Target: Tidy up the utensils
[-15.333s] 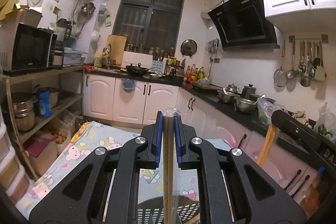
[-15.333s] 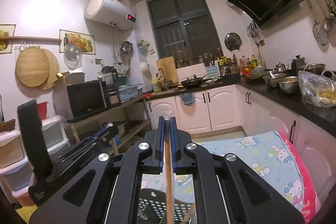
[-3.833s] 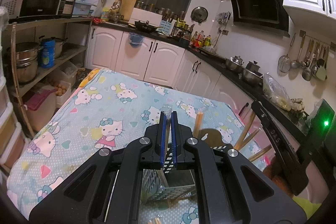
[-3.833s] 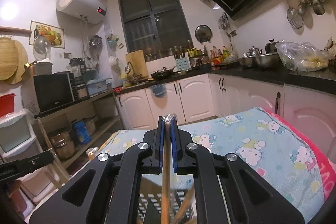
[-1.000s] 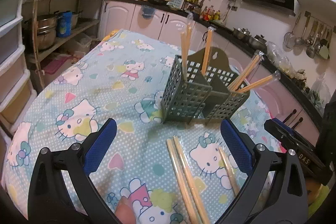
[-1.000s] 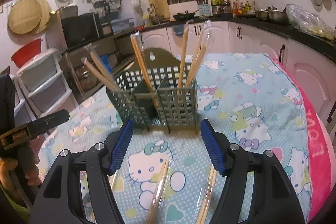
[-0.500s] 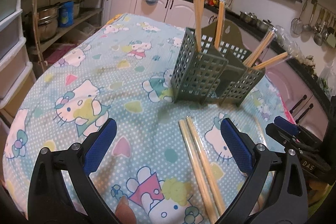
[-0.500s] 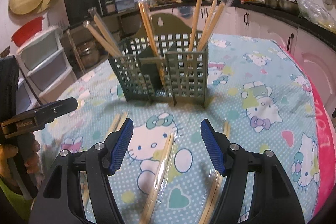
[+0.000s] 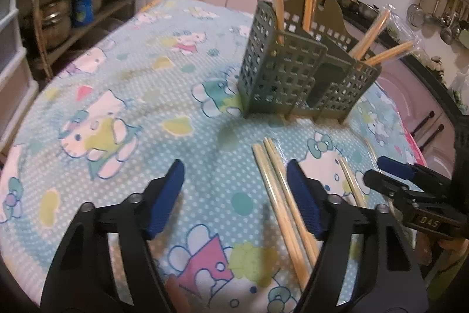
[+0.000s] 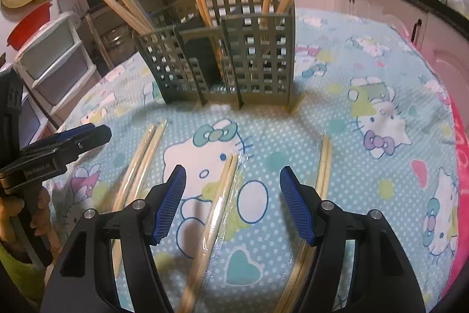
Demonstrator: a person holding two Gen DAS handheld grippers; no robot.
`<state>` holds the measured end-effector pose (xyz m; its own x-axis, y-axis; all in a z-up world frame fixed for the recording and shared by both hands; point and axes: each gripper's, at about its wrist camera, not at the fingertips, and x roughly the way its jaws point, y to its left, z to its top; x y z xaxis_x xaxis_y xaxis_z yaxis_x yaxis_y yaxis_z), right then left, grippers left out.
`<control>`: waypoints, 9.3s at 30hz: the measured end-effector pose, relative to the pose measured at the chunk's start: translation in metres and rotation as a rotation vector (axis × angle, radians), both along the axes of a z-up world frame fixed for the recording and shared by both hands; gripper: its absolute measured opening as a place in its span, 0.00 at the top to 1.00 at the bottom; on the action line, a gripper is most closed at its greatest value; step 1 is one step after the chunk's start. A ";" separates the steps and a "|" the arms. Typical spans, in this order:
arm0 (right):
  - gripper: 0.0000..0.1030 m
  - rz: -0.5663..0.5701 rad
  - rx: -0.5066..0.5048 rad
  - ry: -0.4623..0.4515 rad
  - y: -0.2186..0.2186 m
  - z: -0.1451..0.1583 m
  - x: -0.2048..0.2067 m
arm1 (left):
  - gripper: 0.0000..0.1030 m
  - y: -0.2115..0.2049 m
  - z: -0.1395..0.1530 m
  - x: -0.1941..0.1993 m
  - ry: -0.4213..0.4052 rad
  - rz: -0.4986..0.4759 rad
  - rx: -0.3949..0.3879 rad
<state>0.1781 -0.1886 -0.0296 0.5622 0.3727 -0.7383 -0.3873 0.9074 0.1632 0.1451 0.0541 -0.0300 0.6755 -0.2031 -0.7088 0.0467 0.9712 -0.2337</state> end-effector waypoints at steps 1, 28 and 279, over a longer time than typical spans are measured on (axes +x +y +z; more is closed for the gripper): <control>0.38 -0.001 -0.001 0.011 0.000 -0.002 0.001 | 0.49 -0.001 -0.001 0.002 0.010 -0.009 -0.012; 0.58 0.038 -0.173 0.043 0.041 -0.023 0.028 | 0.77 -0.024 -0.022 0.056 0.118 -0.093 0.059; 0.44 -0.043 0.013 -0.070 -0.066 0.010 0.004 | 0.17 -0.039 0.004 0.008 -0.036 -0.060 -0.076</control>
